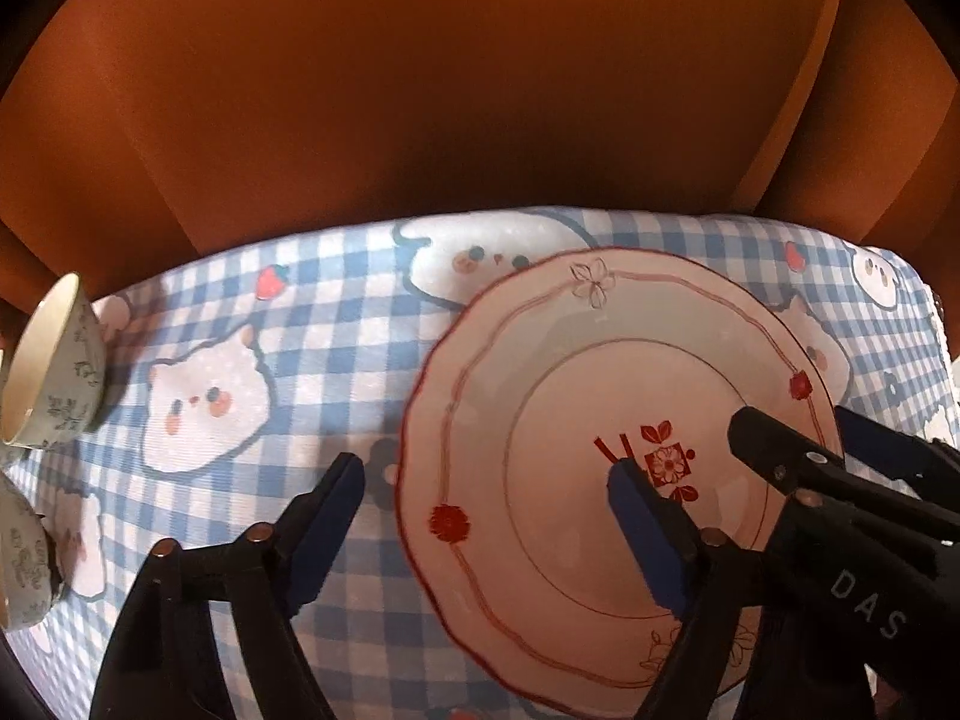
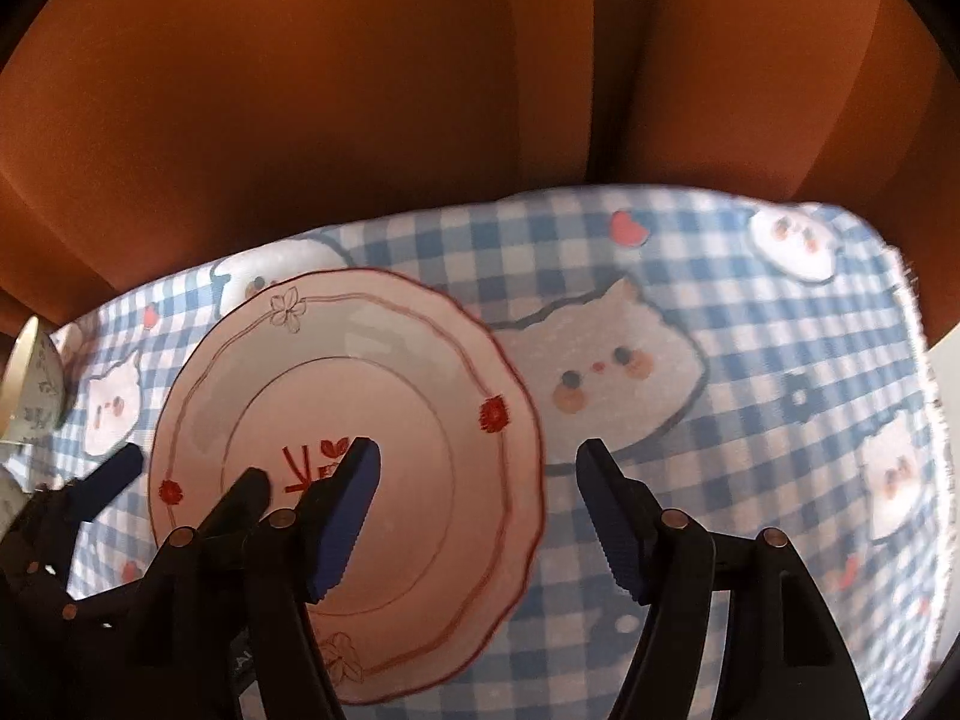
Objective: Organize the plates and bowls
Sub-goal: 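Move both grippers to the rim of the red-rimmed white plate, then grasp the red-rimmed plate rim with the left gripper while the right gripper grasps it too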
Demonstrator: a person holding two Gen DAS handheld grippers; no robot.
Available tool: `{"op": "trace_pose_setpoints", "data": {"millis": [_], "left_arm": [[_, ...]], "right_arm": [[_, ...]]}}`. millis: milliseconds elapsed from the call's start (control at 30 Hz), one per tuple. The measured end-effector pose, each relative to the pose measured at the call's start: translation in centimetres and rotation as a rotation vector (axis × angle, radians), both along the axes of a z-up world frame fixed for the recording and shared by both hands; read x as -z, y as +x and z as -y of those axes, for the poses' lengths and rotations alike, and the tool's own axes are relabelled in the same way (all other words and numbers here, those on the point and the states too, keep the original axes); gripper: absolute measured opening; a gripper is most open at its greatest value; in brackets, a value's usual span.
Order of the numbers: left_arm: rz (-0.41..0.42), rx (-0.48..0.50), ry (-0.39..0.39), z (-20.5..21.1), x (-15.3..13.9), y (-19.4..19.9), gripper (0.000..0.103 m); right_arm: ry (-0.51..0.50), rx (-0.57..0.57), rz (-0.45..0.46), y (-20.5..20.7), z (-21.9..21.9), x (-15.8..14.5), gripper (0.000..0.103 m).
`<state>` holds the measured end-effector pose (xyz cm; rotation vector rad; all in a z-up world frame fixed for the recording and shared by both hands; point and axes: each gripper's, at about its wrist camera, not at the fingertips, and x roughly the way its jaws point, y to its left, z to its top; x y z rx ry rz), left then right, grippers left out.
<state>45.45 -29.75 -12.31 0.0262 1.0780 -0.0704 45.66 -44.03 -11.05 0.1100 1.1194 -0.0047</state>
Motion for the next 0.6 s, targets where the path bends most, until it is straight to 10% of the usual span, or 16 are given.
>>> {"op": "trace_pose_setpoints", "data": {"millis": [600], "left_arm": [[-0.078, 0.038, 0.001, -1.7, 0.0, -5.5, 0.070]], "right_arm": [[-0.026, 0.012, -0.072, -4.7, -4.2, 1.1, 0.057]]}}
